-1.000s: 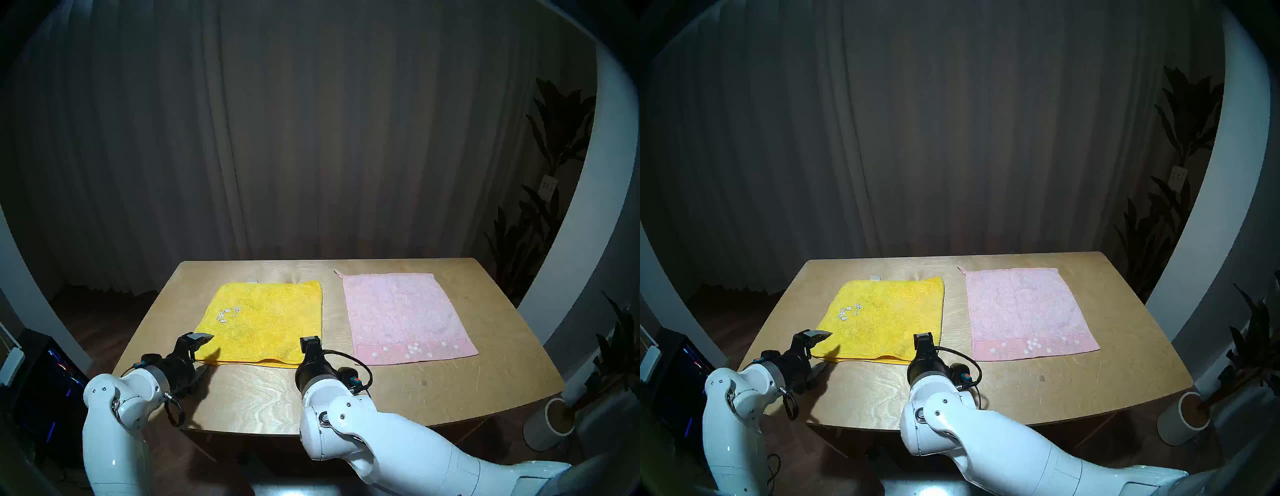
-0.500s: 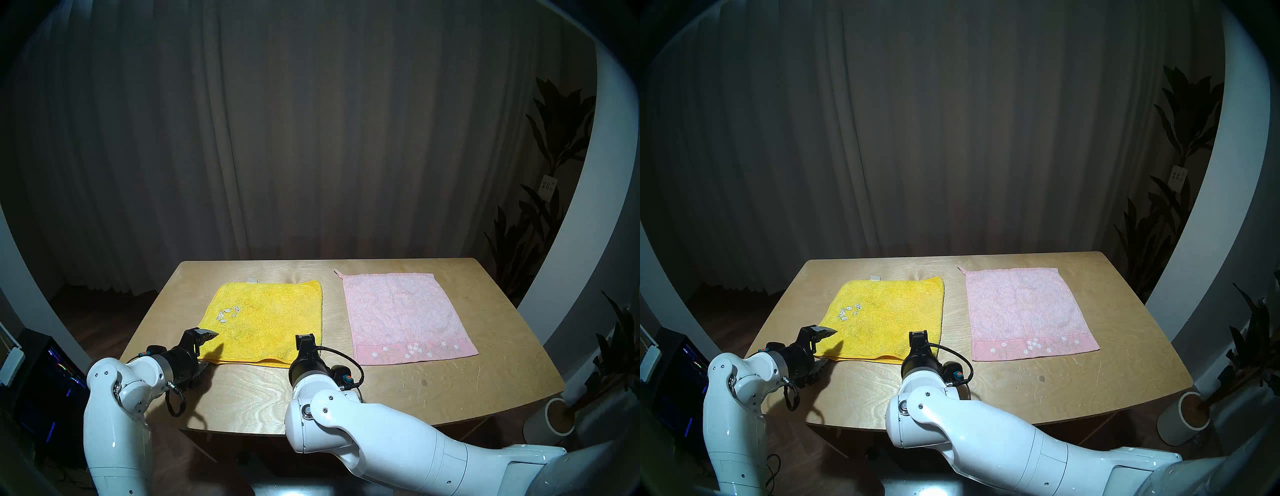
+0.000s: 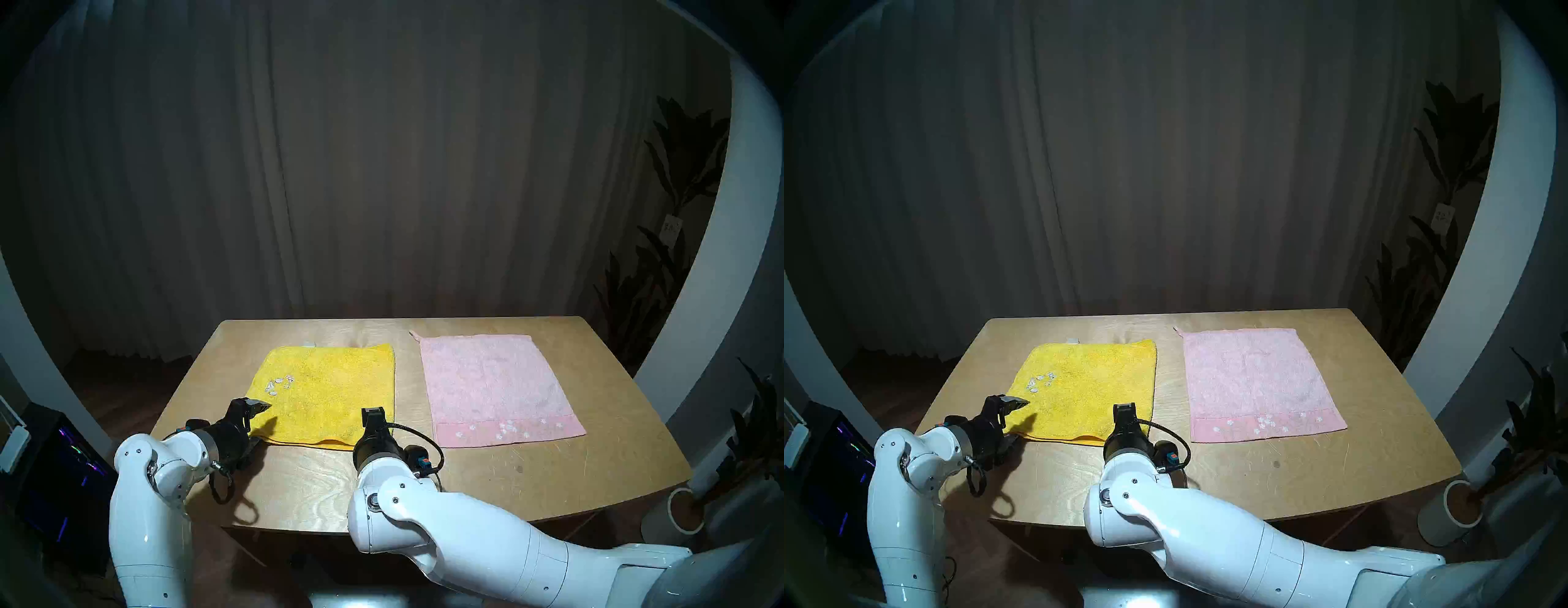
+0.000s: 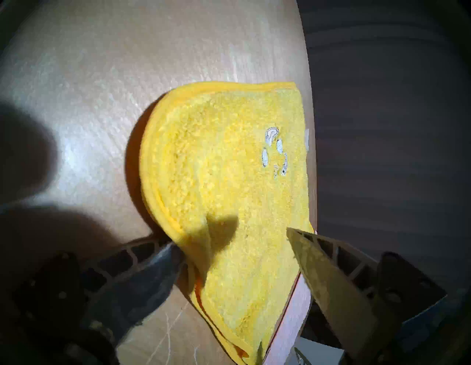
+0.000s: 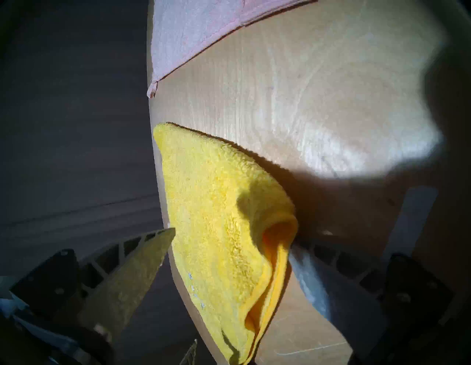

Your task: Fold each towel twice and stack them on table

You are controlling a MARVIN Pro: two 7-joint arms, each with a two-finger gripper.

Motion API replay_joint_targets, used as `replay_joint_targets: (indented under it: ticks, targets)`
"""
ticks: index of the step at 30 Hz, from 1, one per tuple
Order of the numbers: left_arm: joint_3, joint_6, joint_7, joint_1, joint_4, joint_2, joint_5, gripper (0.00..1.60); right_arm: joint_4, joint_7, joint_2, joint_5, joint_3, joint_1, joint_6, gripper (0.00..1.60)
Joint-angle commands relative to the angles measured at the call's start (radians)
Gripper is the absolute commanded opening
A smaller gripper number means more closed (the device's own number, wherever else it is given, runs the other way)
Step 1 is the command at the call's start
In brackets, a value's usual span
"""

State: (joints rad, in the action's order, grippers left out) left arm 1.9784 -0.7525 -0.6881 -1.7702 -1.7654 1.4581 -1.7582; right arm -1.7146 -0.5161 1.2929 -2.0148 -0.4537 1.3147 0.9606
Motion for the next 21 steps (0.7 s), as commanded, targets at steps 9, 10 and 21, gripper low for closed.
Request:
replay_joint_targets:
  ticks: [9,10,21]
  targets:
    - [-0.031,0.012,0.009,-0.018,0.031,0.020,0.029,0.63,-0.016,-0.020,-0.019,0.053,-0.041,0.044,-0.001,0.62]
    - [-0.031,0.013,0.010,-0.018,0.028,0.022,0.029,0.53,-0.018,-0.021,-0.021,0.055,-0.042,0.044,-0.001,0.30]
    - [-0.025,0.020,0.004,-0.047,-0.025,0.039,0.018,0.00,-0.088,-0.042,-0.076,0.055,-0.058,0.056,-0.001,0.00]
